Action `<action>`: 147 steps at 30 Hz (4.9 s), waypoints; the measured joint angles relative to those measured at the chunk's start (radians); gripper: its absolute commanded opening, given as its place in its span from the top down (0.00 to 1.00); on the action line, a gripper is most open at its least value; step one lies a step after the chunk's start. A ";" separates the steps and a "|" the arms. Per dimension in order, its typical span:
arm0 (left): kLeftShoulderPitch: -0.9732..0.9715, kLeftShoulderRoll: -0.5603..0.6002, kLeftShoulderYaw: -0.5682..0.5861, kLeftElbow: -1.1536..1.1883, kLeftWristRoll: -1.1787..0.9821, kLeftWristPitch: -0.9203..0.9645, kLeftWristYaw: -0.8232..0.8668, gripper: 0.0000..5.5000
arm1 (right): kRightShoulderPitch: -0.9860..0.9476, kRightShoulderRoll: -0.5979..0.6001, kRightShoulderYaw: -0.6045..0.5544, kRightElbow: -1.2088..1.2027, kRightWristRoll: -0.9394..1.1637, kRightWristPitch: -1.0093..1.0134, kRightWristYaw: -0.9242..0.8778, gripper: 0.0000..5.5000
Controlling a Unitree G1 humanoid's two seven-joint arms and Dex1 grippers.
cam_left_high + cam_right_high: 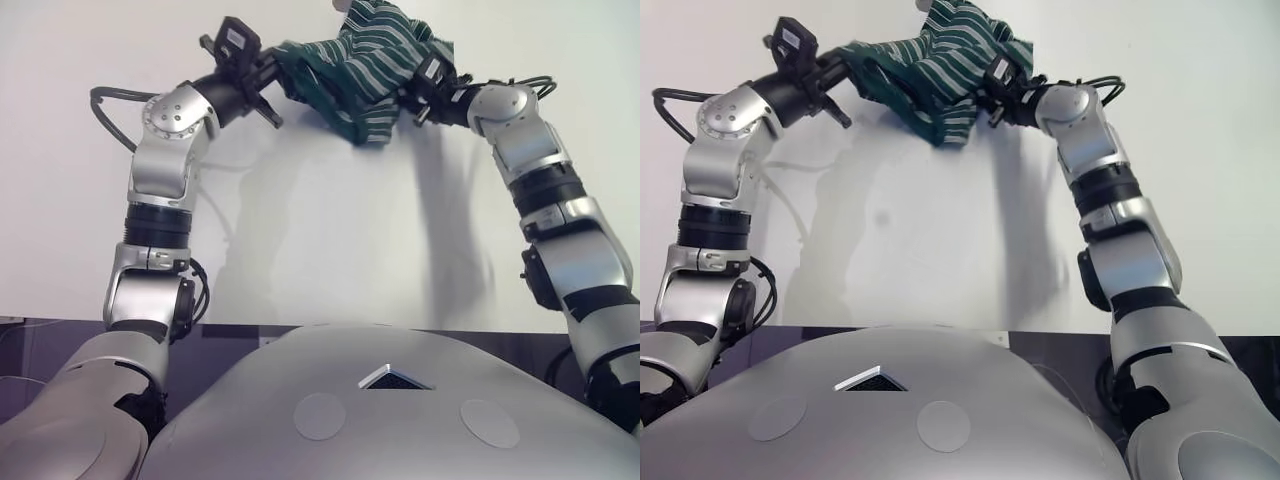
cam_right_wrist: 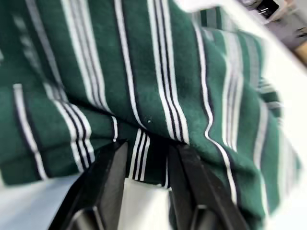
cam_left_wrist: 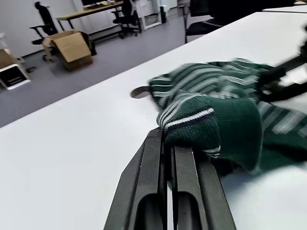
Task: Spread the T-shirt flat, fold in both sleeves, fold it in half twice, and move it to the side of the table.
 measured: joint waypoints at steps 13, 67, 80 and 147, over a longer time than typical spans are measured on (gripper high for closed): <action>0.044 -0.031 -0.026 -0.032 0.004 0.036 0.002 1.00 | 0.408 -0.080 -0.176 -0.716 0.294 0.293 0.263 0.61; -1.102 0.104 0.101 1.196 0.241 -0.367 0.093 1.00 | -0.758 -0.072 -0.283 0.462 0.003 -0.148 0.154 1.00; -1.269 0.209 0.123 1.206 0.334 -0.410 -0.084 1.00 | -0.929 -0.138 -0.301 0.492 -0.112 -0.295 0.182 1.00; 0.224 0.356 0.014 -0.111 -0.013 0.232 -0.216 0.83 | -0.188 0.129 -0.463 0.347 0.202 -0.268 -0.246 1.00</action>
